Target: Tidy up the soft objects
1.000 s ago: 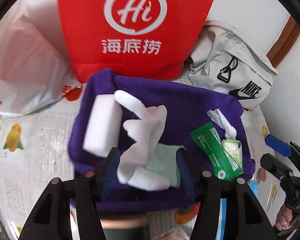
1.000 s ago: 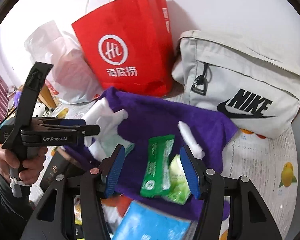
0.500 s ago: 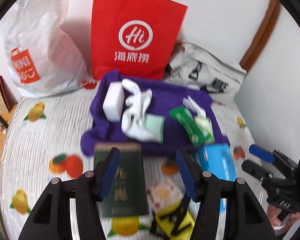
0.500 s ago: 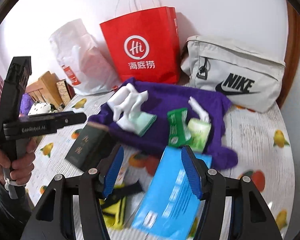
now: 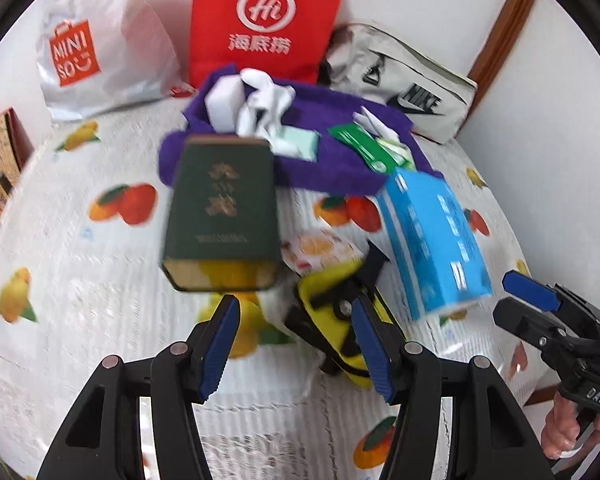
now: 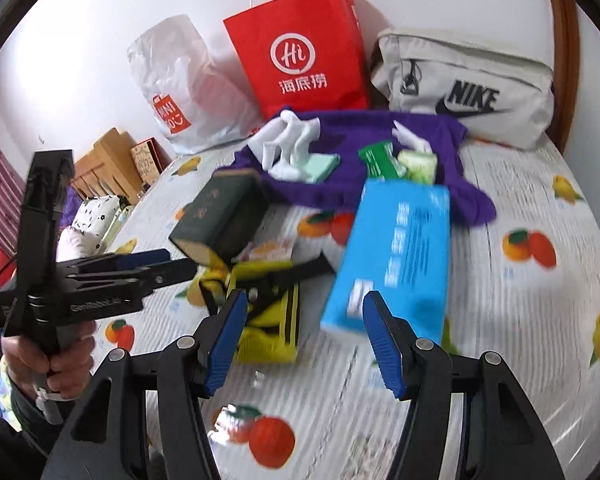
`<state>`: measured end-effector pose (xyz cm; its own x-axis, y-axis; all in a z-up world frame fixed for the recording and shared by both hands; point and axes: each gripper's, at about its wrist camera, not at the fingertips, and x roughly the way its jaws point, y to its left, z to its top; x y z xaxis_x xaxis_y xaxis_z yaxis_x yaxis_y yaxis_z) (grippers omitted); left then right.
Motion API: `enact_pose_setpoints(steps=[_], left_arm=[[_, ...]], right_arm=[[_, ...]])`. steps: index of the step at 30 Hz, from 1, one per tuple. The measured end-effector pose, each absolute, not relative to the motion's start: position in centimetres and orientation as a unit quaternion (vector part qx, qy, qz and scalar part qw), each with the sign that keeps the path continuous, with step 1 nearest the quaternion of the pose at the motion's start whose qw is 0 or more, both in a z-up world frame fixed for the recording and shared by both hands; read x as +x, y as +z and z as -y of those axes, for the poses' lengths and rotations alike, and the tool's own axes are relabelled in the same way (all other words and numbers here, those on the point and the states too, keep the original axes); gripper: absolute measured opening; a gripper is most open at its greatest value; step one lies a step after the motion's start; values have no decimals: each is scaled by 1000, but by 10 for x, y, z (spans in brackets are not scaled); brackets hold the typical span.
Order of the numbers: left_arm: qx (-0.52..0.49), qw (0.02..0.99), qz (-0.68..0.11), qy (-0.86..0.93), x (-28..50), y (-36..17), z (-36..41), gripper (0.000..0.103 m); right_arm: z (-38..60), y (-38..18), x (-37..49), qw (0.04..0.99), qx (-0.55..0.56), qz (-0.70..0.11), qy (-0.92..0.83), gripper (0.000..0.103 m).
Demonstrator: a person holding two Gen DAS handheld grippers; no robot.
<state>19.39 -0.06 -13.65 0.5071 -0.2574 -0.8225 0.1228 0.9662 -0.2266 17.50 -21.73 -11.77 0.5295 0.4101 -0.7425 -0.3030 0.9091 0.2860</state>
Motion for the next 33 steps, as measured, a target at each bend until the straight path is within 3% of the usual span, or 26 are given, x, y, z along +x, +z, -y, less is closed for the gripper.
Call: enact_pose_setpoints(steps=[5, 6, 10, 13, 33], left_arm=[[-78, 862, -491, -98, 193, -155, 9, 56], [-82, 860, -495, -94, 193, -161, 10, 51], [-96, 850, -508, -106, 193, -179, 12, 13], [-93, 850, -506, -112, 184, -185, 12, 7], [-129, 849, -510, -52, 123, -187, -77, 7]], right_arm=[[226, -124, 149, 874, 69, -440, 195, 60], [227, -125, 146, 875, 69, -439, 193, 60], [231, -131, 134, 875, 74, -441, 187, 60], [231, -137, 130, 873, 79, -443, 188, 60], [184, -165, 112, 849, 55, -463, 249, 60]])
